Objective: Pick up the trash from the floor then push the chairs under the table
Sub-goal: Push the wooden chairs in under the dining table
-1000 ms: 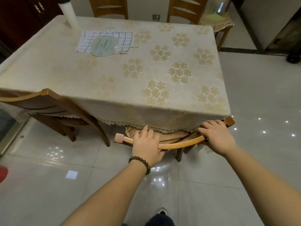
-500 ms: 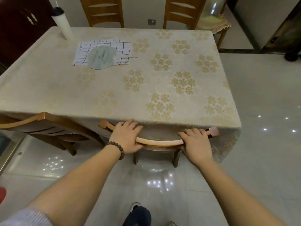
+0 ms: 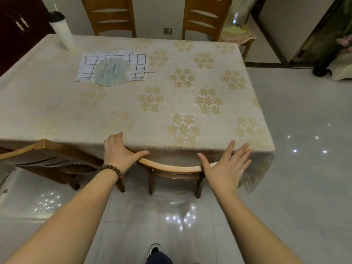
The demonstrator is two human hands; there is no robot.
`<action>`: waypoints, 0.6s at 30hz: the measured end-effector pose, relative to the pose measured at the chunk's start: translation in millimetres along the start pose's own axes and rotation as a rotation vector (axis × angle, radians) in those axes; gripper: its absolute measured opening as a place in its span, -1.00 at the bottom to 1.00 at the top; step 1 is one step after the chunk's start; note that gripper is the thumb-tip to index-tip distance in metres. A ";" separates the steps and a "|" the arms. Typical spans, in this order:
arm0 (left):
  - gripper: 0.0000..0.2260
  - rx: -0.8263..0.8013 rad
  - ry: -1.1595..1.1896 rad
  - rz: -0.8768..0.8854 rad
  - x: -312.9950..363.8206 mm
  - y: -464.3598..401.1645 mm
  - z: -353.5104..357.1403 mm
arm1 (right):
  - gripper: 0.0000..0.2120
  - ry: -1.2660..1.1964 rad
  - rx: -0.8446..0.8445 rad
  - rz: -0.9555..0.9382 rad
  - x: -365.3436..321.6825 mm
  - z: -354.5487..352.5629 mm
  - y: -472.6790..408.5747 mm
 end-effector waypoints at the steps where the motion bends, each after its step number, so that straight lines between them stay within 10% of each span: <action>1: -0.03 0.016 0.018 -0.014 -0.5 1.1 -1.2 | 0.02 0.005 -0.002 0.021 1.3 6.6 1.6; 18: -0.10 0.120 -0.087 -0.067 15.9 15.4 13.9 | -0.19 0.133 -0.066 -0.025 11.9 11.0 -19.2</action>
Point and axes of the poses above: each hand's wrist, its own y-axis away from the middle knuckle, its own z-axis out of the palm, x = y × z, the point moved 9 cm from there along -y, towards the middle knuckle, and after that the axes turned 14 degrees about -y, right-handed, at the moved point
